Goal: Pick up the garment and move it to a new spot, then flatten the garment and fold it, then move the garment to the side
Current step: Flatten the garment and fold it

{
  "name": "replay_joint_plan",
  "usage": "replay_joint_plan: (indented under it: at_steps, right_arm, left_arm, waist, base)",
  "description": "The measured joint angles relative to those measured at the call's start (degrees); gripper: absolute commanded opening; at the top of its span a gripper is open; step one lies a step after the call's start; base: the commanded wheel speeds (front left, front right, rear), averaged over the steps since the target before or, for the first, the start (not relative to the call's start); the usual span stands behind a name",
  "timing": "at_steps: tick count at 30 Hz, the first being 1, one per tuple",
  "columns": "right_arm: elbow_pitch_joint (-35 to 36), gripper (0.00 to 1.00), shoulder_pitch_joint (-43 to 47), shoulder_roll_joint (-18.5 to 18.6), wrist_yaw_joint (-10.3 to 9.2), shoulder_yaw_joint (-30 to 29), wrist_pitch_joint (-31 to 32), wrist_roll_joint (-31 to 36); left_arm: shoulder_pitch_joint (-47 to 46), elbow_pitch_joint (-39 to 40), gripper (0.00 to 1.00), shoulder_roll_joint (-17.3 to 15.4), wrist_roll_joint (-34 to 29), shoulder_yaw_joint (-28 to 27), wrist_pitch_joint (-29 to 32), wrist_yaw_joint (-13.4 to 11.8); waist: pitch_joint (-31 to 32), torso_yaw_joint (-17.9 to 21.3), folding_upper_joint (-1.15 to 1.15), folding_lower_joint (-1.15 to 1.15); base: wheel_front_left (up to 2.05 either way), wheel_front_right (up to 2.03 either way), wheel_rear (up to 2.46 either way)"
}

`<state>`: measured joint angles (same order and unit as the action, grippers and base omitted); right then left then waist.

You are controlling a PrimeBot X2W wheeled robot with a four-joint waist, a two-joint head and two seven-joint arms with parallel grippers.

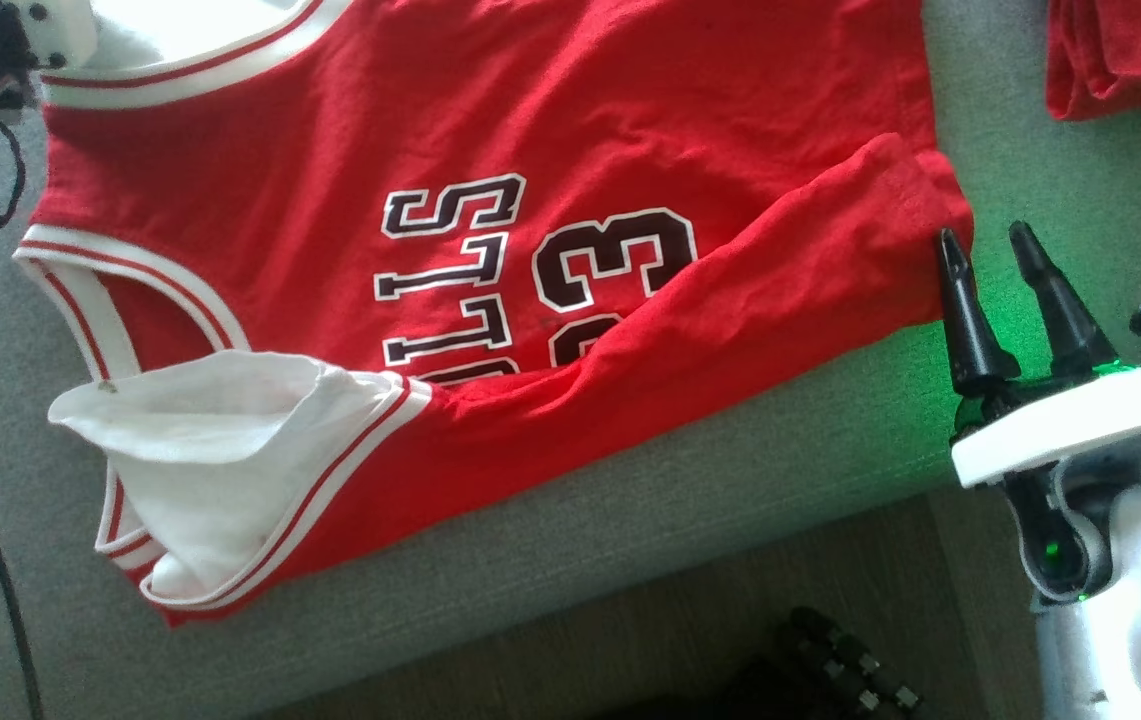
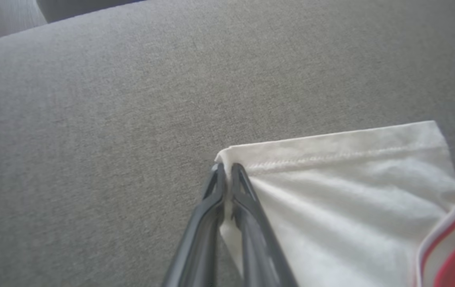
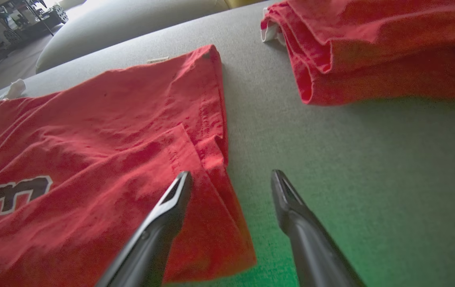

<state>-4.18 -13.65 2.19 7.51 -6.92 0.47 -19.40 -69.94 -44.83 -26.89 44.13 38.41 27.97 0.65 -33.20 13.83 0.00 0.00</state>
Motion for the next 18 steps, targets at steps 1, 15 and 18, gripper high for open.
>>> replay_joint_plan:
  at_steps: [1, 15, 18]
  right_arm:
    - [0.0, 1.00, -0.2, 0.0, 0.00, 0.0, 0.0, 0.1]
    - [-9.4, 1.00, -21.1, 0.1, 0.00, -0.6, 9.3, 3.2]
    - [-14.0, 1.00, -26.7, 0.2, 0.00, -1.5, 11.4, 3.9]
  left_arm:
    - [0.0, -0.3, 0.00, 0.1, 0.1, 0.0, 0.3, 0.4]
    - [-3.1, -2.4, 0.00, 2.8, 0.3, 0.5, -5.6, 2.7]
    - [-3.9, -3.1, 0.00, 3.6, -0.3, 0.9, -6.5, 3.0]
  waist:
    - [0.1, -0.1, 0.00, 0.00]
    - [1.1, -1.9, 0.00, 0.00]
    - [0.7, -2.6, 0.00, 0.00]
  base:
    - [0.00, 0.00, 0.00]
    - [0.00, 0.00, 0.00]
    - [0.00, 0.00, 0.00]
